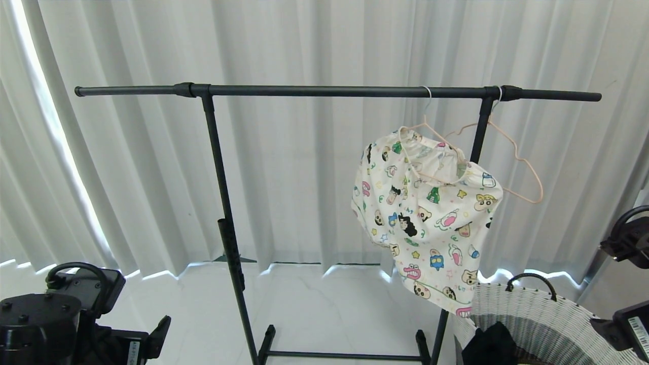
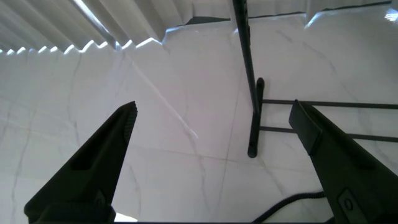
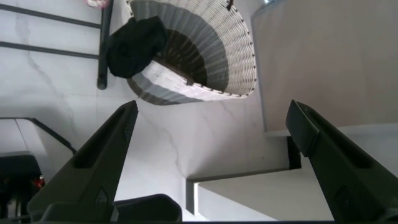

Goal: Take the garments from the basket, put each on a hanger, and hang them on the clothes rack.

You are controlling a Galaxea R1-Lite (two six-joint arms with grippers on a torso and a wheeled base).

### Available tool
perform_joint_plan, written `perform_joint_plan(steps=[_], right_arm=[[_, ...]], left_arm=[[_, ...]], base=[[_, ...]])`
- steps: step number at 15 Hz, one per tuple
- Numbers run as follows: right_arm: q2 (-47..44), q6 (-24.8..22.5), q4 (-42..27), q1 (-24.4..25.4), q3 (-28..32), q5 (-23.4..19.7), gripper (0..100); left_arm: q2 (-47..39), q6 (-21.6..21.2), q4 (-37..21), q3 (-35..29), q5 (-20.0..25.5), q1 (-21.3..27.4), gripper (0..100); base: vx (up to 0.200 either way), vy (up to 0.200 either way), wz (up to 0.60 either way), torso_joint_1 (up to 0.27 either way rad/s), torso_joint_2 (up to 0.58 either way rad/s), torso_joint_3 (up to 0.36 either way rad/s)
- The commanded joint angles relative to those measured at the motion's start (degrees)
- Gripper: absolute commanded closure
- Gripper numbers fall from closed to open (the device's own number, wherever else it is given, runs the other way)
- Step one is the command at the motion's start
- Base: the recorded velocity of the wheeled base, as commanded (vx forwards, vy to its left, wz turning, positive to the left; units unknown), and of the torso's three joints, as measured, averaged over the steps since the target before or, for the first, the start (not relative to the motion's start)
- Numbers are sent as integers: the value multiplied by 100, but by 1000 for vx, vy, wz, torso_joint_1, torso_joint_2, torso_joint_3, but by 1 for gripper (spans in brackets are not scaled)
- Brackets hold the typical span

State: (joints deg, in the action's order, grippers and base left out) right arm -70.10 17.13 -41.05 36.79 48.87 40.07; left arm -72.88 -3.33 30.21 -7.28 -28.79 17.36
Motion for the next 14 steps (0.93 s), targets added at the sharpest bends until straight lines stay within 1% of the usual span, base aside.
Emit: perform_joint_plan(steps=[1,2,3,12,14], right_arm=[[-30,1,18,83,-53,62,0],[-30,-16,18,188,-141,414,0],[-30,-25,18,188,-185,537,0],[-13,-34,26,206,-255,563,0],[-13,-34,35,206,-255,563,0]], left_arm=[[-7,-10,3,-2,-3,-4,0],[-16,-10,-6,-2,-3,-4,0],[-34,-10,-6,-19,-3,4,0],[-25,-10,-6,-19,-3,4,0],[-25,-10,3,-19,-3,4,0]], base=[[0,0,0,0,0,0],[0,0,0,0,0,0],[0,0,0,0,0,0],[0,0,0,0,0,0],[0,0,0,-88,225,132]])
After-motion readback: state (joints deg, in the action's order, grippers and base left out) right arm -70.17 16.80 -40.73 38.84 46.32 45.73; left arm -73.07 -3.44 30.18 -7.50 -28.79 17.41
